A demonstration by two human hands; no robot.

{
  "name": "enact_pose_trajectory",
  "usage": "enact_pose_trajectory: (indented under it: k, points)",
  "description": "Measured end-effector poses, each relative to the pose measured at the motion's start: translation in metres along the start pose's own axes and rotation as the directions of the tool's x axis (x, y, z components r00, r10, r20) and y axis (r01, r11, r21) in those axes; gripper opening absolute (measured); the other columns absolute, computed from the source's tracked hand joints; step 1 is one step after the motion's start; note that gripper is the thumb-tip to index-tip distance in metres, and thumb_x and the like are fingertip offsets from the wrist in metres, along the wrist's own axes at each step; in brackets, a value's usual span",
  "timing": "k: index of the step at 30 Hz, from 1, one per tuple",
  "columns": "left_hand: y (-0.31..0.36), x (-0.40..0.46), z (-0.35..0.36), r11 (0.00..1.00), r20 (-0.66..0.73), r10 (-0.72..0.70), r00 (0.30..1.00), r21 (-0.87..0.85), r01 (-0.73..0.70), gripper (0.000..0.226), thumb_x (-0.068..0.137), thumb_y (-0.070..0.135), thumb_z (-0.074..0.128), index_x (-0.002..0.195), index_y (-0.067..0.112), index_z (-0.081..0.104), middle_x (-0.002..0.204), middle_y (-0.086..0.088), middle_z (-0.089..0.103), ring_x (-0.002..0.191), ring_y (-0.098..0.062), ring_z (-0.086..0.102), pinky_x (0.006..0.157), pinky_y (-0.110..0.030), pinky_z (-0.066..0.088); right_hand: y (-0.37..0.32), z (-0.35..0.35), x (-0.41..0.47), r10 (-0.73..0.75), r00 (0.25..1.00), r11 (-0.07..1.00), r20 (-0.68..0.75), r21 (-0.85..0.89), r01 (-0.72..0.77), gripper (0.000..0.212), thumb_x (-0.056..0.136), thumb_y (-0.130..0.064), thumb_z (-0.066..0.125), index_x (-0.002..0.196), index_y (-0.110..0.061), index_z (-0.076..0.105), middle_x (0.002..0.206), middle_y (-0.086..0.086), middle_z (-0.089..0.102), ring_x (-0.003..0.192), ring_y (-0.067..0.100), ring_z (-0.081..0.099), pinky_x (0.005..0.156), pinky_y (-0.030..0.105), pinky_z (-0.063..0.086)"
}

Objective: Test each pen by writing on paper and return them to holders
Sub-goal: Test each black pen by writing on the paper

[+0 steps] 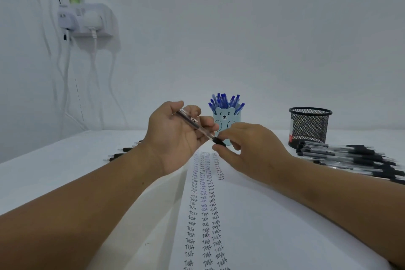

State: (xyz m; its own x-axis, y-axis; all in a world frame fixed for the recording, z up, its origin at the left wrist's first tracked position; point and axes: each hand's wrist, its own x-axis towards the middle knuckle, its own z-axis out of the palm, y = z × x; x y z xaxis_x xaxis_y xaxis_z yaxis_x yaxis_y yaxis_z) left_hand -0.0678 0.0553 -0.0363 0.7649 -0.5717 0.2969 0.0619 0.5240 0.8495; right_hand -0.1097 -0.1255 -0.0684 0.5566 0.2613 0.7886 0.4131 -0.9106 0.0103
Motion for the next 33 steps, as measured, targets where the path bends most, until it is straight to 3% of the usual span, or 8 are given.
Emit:
enact_pose_trajectory:
  k: [4,8,9,12,14,17,22,33]
  points:
    - [-0.002,0.001,-0.006,0.970,-0.089,0.033,0.995,0.244,-0.010,0.030,0.095,0.029,0.036,0.084,0.012,0.057,0.096,-0.018,0.071,0.100,-0.029,0.059,0.091,-0.036,0.041,0.002,-0.007,0.001,0.160,0.975,0.987,0.157,-0.035,-0.157,0.013,0.093,-0.036,0.059,0.095,-0.026,0.068,0.066,-0.012,0.051,0.068,0.013,0.052,0.062,0.028,0.040]
    - [0.001,0.008,-0.018,0.879,-0.144,0.065,0.987,0.476,0.012,0.038,0.105,0.039,0.035,0.096,0.013,0.062,0.096,-0.009,0.072,0.096,-0.024,0.063,0.093,-0.035,0.043,0.005,-0.005,-0.001,0.244,0.956,0.968,0.161,0.015,-0.250,0.008,0.086,-0.030,0.060,0.089,-0.023,0.064,0.065,-0.008,0.059,0.066,0.017,0.058,0.064,0.030,0.050]
    - [0.001,0.009,-0.022,0.775,-0.154,0.068,0.986,0.631,0.045,0.036,0.105,0.038,0.039,0.094,0.015,0.064,0.091,-0.001,0.074,0.096,-0.023,0.064,0.091,-0.032,0.046,0.007,-0.005,-0.002,0.272,0.949,0.956,0.158,0.071,-0.286,0.005,0.084,-0.027,0.061,0.083,-0.022,0.062,0.059,-0.008,0.057,0.061,0.015,0.055,0.062,0.031,0.050]
    - [0.001,0.008,-0.037,0.262,-0.088,-0.002,0.996,0.961,0.085,0.015,0.098,0.031,0.063,0.086,0.025,0.071,0.083,0.017,0.073,0.094,-0.014,0.066,0.083,-0.022,0.051,0.006,-0.006,-0.003,0.349,0.919,0.863,0.183,0.319,-0.392,0.007,0.079,-0.017,0.062,0.072,-0.019,0.061,0.056,-0.001,0.059,0.051,0.010,0.048,0.055,0.030,0.045]
    - [0.000,-0.002,-0.040,0.134,-0.054,-0.118,0.992,0.988,0.070,0.008,0.088,0.037,0.076,0.093,0.032,0.074,0.099,0.018,0.070,0.100,-0.001,0.064,0.093,-0.020,0.048,0.001,-0.006,-0.003,0.384,0.896,0.754,0.224,0.485,-0.444,0.008,0.078,-0.012,0.067,0.071,-0.014,0.064,0.062,0.006,0.063,0.052,0.010,0.048,0.052,0.028,0.041]
    - [0.003,-0.008,-0.038,-0.022,-0.088,-0.192,0.978,0.996,0.085,0.025,0.078,0.050,0.082,0.101,0.042,0.074,0.113,0.022,0.063,0.108,0.007,0.056,0.100,-0.022,0.045,-0.003,-0.004,-0.002,0.404,0.858,0.591,0.317,0.626,-0.509,0.025,0.082,-0.016,0.079,0.072,-0.004,0.059,0.056,0.004,0.055,0.047,0.011,0.042,0.045,0.023,0.033]
    - [0.006,-0.009,-0.037,-0.050,-0.070,-0.216,0.974,0.997,0.061,0.029,0.079,0.049,0.082,0.105,0.042,0.073,0.115,0.018,0.062,0.110,0.003,0.055,0.104,-0.028,0.046,-0.008,-0.002,0.001,0.355,0.758,0.343,0.548,0.678,-0.651,0.036,0.091,-0.026,0.074,0.065,-0.011,0.055,0.058,0.012,0.059,0.043,0.018,0.037,0.041,0.021,0.026]
    - [0.003,-0.005,-0.042,-0.038,-0.067,-0.218,0.974,0.997,0.060,0.027,0.078,0.052,0.081,0.102,0.046,0.073,0.120,0.014,0.061,0.115,-0.002,0.055,0.108,-0.034,0.044,-0.010,0.001,0.000,0.307,0.758,0.529,0.576,0.558,-0.639,0.046,0.078,0.002,0.070,0.049,-0.017,0.040,0.046,0.008,0.047,0.043,0.019,0.043,0.046,0.022,0.037]
